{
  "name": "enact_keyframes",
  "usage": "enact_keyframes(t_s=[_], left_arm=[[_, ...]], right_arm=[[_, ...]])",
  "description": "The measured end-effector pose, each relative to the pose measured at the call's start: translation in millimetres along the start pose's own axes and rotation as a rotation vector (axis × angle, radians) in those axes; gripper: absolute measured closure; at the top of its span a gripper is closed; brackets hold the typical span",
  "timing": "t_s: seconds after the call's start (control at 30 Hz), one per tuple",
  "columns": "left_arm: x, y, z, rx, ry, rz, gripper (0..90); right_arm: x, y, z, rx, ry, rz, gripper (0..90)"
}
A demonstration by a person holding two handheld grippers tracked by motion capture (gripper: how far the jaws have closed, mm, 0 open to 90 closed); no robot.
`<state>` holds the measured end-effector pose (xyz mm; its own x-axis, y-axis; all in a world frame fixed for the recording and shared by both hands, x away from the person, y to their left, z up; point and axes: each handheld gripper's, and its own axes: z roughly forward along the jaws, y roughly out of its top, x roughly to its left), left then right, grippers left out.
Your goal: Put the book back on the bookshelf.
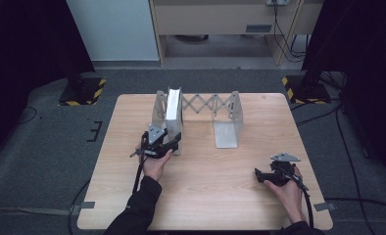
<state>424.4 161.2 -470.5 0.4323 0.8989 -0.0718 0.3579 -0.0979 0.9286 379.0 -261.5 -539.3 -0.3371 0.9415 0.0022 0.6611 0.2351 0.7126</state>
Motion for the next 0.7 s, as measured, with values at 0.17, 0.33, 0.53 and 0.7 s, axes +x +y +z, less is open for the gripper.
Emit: enact_keyframes(t_s=[0.17, 0.33, 0.53, 0.7], left_arm=[[2.5, 0.6, 6.7, -0.015, 0.002, 0.000, 42.2], [3.6, -0.4, 11.5, -0.035, 0.002, 0.000, 42.2], [4.7, -1.7, 16.4, -0.059, 0.007, -0.015, 42.1], [7.5, -2.9, 19.5, -0.069, -0.009, -0.039, 41.4]], right_arm=[[0.0, 0.0, 0.0, 0.000, 0.000, 0.000, 4.2], [0.0, 0.0, 0.1, -0.001, 0.000, 0.001, 4.2], [0.0, 0.0, 0.0, 0.000, 0.000, 0.000, 4.2], [0.1, 0.0, 0.2, -0.002, -0.001, 0.001, 4.2]])
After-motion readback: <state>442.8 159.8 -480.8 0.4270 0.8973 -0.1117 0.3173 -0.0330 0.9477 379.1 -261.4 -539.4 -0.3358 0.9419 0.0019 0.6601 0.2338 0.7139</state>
